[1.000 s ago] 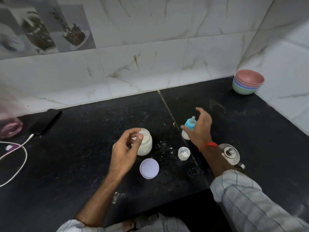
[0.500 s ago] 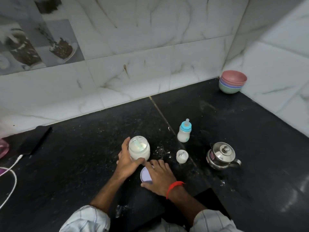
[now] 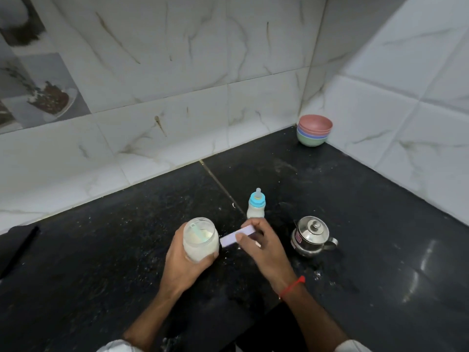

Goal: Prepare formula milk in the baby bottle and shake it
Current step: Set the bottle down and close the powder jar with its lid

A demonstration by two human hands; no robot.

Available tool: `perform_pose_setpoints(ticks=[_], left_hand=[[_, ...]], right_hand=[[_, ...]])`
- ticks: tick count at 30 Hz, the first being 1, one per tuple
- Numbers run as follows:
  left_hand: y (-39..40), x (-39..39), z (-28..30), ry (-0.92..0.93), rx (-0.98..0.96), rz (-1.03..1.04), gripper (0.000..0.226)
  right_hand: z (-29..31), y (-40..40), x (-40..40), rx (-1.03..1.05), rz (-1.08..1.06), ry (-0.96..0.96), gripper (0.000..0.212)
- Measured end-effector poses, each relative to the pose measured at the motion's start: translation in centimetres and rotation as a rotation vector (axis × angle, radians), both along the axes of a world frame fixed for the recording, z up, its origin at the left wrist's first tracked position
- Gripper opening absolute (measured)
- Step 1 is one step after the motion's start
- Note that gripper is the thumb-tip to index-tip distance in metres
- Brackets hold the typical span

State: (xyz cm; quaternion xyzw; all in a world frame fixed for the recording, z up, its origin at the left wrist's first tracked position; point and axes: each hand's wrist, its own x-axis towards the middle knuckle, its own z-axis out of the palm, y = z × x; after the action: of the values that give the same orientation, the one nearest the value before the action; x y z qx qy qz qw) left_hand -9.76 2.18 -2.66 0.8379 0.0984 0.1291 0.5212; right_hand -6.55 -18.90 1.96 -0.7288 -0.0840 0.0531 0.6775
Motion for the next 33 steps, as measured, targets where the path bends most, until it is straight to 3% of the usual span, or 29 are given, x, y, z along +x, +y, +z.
perform_pose_setpoints(ticks=[2, 6, 9, 11, 14, 17, 33], left_hand=[[-0.9, 0.1, 0.8, -0.064, 0.050, -0.074, 0.091], [-2.8, 0.7, 2.6, -0.086, 0.105, -0.192, 0.100], [-3.5, 0.7, 3.4, -0.059, 0.136, -0.228, 0.107], [-3.7, 0.6, 3.7, -0.042, 0.166, -0.247, 0.109], [-3.8, 0.3, 4.4, -0.040, 0.231, -0.297, 0.103], [-4.2, 0.1, 5.4, -0.070, 0.296, -0.344, 0.099], [-4.7, -1.2, 7.4, -0.087, 0.409, -0.416, 0.093]], right_hand=[[0.9, -0.3, 0.5, 0.090, -0.003, -0.004, 0.023], [1.2, -0.5, 0.8, 0.033, 0.079, -0.137, 0.032], [1.8, -1.6, 1.0, -0.078, 0.141, -0.200, 0.036], [2.9, -2.9, 1.4, -0.173, 0.235, -0.190, 0.050], [4.9, -4.8, 2.3, -0.357, 0.394, -0.229, 0.072], [6.5, -6.1, 3.4, -0.542, 0.536, -0.283, 0.078], [8.0, -7.0, 3.7, -0.558, 0.592, -0.374, 0.083]])
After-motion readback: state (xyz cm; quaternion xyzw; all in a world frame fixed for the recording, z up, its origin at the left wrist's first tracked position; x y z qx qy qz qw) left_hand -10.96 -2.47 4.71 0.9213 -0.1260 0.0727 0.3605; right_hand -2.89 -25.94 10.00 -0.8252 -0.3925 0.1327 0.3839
